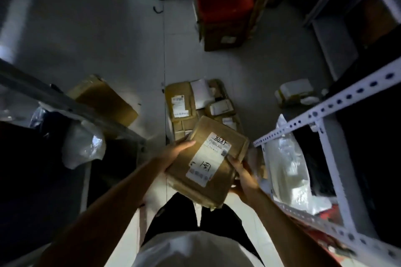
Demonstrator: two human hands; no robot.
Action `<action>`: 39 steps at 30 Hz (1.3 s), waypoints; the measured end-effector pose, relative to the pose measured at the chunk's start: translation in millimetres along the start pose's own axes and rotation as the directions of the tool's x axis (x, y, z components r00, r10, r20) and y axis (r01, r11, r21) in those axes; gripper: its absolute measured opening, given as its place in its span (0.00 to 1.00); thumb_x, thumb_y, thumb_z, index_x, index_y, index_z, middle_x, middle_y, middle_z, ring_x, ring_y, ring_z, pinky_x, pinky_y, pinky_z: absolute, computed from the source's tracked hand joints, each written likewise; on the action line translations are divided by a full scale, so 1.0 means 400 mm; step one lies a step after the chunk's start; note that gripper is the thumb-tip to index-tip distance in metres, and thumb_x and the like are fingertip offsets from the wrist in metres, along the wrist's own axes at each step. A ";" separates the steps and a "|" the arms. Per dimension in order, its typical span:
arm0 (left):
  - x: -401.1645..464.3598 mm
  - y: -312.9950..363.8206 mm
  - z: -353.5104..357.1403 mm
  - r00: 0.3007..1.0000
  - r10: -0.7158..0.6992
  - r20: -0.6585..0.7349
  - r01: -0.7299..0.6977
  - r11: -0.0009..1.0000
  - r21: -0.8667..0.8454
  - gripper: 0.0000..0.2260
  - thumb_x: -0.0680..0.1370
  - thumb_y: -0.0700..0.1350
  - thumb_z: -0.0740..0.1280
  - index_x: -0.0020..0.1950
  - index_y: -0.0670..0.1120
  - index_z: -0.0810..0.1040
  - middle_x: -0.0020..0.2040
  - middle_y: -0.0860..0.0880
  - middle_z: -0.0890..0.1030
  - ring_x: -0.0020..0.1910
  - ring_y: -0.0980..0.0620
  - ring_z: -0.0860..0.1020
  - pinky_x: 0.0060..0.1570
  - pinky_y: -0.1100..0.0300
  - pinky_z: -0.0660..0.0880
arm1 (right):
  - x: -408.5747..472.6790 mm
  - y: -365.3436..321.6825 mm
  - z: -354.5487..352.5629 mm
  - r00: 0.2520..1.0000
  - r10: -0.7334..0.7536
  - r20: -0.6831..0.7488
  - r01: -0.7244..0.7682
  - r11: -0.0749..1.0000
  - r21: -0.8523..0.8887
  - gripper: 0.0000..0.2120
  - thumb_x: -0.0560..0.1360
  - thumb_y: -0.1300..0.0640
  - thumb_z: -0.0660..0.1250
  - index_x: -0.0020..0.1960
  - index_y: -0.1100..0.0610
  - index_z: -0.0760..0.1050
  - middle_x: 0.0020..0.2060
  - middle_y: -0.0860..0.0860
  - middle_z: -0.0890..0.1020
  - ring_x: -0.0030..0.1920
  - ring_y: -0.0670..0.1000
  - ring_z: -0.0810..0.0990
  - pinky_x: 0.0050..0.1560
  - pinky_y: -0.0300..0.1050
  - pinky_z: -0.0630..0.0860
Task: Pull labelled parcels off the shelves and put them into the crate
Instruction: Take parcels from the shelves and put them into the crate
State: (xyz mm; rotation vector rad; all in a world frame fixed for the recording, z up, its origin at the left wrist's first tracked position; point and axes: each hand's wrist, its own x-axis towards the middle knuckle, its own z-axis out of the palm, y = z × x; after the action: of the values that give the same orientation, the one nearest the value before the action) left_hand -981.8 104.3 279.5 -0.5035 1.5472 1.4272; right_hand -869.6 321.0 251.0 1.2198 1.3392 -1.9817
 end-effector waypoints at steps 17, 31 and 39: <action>0.377 -0.088 -0.248 0.931 -0.366 -0.021 0.359 0.923 -0.141 0.60 0.48 0.71 0.79 0.76 0.51 0.64 0.67 0.34 0.75 0.61 0.34 0.78 0.50 0.42 0.82 | 0.500 0.019 0.274 0.897 0.302 -0.322 -0.227 0.941 0.250 0.53 0.70 0.50 0.80 0.80 0.36 0.47 0.78 0.56 0.63 0.70 0.66 0.72 0.47 0.57 0.81; 0.691 -0.130 -0.328 0.969 -0.119 -0.217 0.172 0.954 0.245 0.11 0.76 0.46 0.74 0.57 0.49 0.83 0.55 0.52 0.84 0.54 0.53 0.82 0.58 0.54 0.79 | 0.772 0.127 0.381 0.911 0.363 -0.198 -0.366 0.930 0.019 0.31 0.72 0.62 0.72 0.71 0.49 0.64 0.54 0.54 0.81 0.51 0.52 0.83 0.46 0.46 0.83; 0.599 -0.051 -0.289 0.981 -0.092 -0.171 0.161 0.877 0.452 0.12 0.82 0.52 0.65 0.63 0.52 0.81 0.57 0.56 0.78 0.56 0.52 0.78 0.51 0.61 0.74 | 0.630 0.018 0.362 0.938 0.261 -0.226 -0.276 0.960 -0.036 0.23 0.77 0.63 0.69 0.66 0.44 0.68 0.47 0.54 0.83 0.44 0.53 0.82 0.48 0.45 0.80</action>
State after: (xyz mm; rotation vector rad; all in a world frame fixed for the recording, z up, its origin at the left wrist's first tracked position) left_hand -1119.9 61.2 55.3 -0.4120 1.8651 0.8878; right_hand -1051.7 214.2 51.2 1.5359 1.2498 -1.6373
